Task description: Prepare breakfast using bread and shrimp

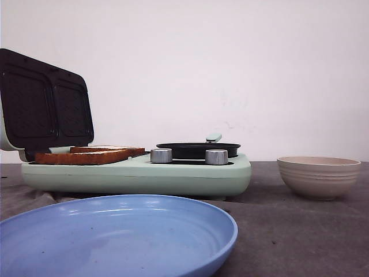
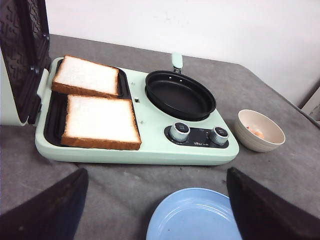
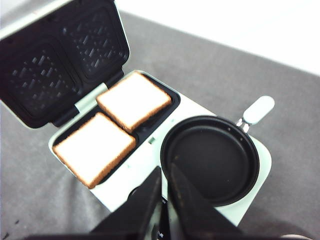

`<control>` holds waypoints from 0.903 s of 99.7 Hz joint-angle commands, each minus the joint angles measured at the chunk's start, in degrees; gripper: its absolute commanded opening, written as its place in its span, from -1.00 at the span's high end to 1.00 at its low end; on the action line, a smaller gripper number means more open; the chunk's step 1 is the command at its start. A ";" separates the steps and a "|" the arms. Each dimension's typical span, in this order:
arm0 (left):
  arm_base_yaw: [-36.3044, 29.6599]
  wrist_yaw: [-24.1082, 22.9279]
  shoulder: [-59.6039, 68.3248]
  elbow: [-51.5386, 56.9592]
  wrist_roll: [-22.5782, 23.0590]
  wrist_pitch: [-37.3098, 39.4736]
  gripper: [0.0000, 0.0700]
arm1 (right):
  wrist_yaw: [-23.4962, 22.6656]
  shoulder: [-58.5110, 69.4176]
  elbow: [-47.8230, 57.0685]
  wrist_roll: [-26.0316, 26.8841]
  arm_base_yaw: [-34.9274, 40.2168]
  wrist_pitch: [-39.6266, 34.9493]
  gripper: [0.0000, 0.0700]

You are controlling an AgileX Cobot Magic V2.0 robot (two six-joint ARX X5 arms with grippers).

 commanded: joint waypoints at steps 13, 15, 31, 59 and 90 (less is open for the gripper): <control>-0.20 -0.31 -0.07 1.18 0.55 0.37 -0.34 | -0.07 -10.36 -15.85 -0.26 0.59 8.22 0.97; -0.20 -0.31 -0.07 1.18 0.55 0.37 -0.34 | -0.09 -11.50 -17.51 -0.22 0.59 8.74 0.97; -0.20 -0.33 -0.07 1.18 0.55 0.37 -0.34 | -0.02 -20.83 -29.42 -0.15 0.59 10.27 0.97; -0.20 -0.31 -0.07 1.18 -0.11 0.39 -0.34 | 0.15 -38.77 -46.90 3.98 0.59 17.27 0.97; -0.20 -0.31 -0.07 1.18 -1.95 0.44 -0.36 | 0.37 -54.34 -60.19 8.87 0.57 16.96 0.97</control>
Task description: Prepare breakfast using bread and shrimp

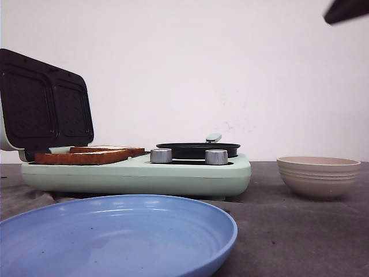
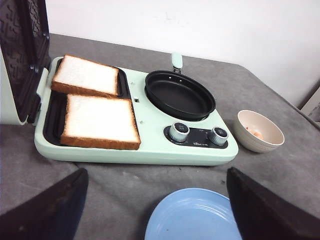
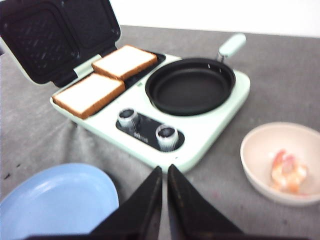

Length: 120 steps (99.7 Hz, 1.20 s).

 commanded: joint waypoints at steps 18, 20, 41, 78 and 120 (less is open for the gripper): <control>-0.20 0.24 -0.07 1.18 -4.92 1.79 -0.37 | -0.07 -6.19 -6.21 5.53 0.57 -0.63 0.97; -0.20 0.35 -0.07 1.18 -5.77 2.03 -0.37 | -0.13 -6.40 -6.56 5.66 0.55 -0.83 0.97; -0.20 0.28 -0.04 1.18 -12.79 3.96 -0.36 | -1.14 -6.93 -7.63 6.43 0.57 -2.54 0.97; -0.11 -1.88 2.05 5.22 -17.38 5.20 -0.36 | -2.32 -6.93 -7.65 6.21 0.57 -2.82 0.97; 5.60 -1.31 24.39 25.81 -12.48 4.48 -0.36 | -3.87 -6.93 -7.67 6.21 0.57 -2.97 0.97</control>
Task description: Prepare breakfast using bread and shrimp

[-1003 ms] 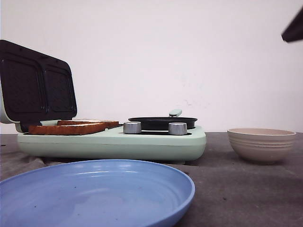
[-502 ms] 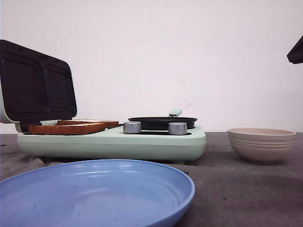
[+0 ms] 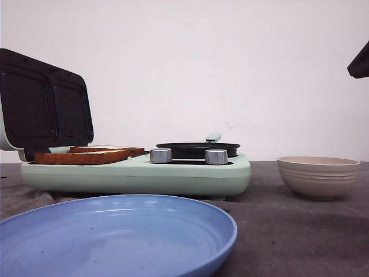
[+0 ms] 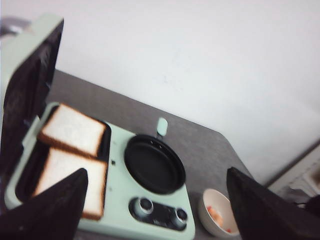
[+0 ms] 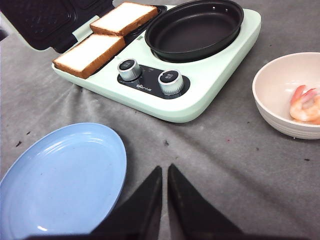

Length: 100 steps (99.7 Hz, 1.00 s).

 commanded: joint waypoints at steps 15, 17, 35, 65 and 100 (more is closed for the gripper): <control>7.28 0.81 9.73 10.49 2.97 -2.05 -0.36 | -1.07 0.00 0.00 0.37 0.57 0.28 0.97; 8.39 0.81 10.40 11.23 3.23 -2.36 -0.36 | -1.07 0.00 0.00 0.35 0.57 0.28 0.97; 20.79 5.11 16.11 14.62 3.74 -1.68 -0.36 | -1.05 0.00 0.00 0.37 0.57 0.35 0.97; 34.23 23.37 28.37 14.82 -2.75 4.76 -0.36 | -1.03 0.00 -0.07 -0.02 0.57 0.74 0.97; 37.55 32.65 42.56 14.88 -4.46 11.30 -0.35 | -0.92 0.00 -0.07 -0.92 0.55 1.66 0.97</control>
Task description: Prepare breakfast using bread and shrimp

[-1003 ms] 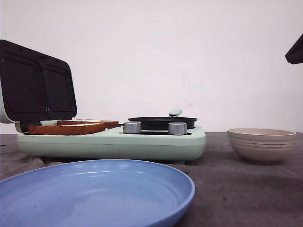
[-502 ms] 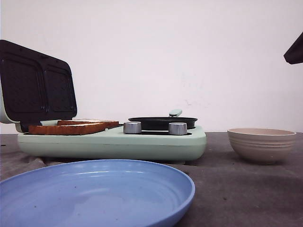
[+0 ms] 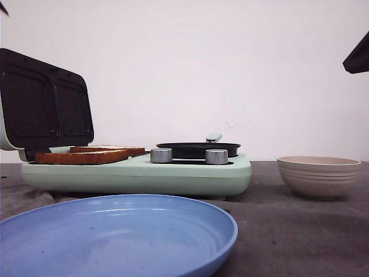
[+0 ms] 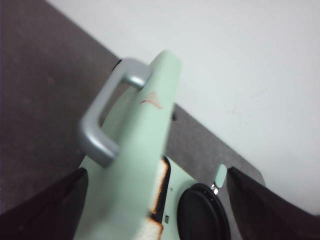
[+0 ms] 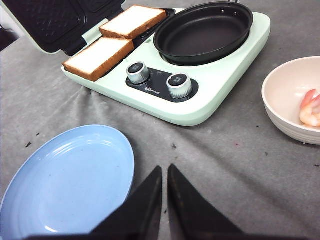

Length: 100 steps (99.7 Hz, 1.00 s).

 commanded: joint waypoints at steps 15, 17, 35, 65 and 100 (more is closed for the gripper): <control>0.22 0.52 5.77 1.01 -0.39 4.52 -0.35 | 0.44 0.00 -0.09 -0.72 0.55 1.09 0.97; 0.22 0.50 6.21 1.01 -0.42 5.03 -0.35 | 0.42 0.00 -0.09 -0.72 0.55 1.18 0.97; 0.24 0.57 10.23 2.36 0.11 7.04 -0.34 | 0.50 0.07 -0.09 -0.90 0.55 1.25 0.97; 0.22 3.30 17.25 8.94 0.33 9.31 -0.33 | 1.97 0.11 -0.11 -1.09 0.55 1.44 0.97; 0.15 5.31 22.18 12.90 -0.50 8.57 -0.22 | 3.04 0.11 -0.11 -1.09 0.55 1.44 0.97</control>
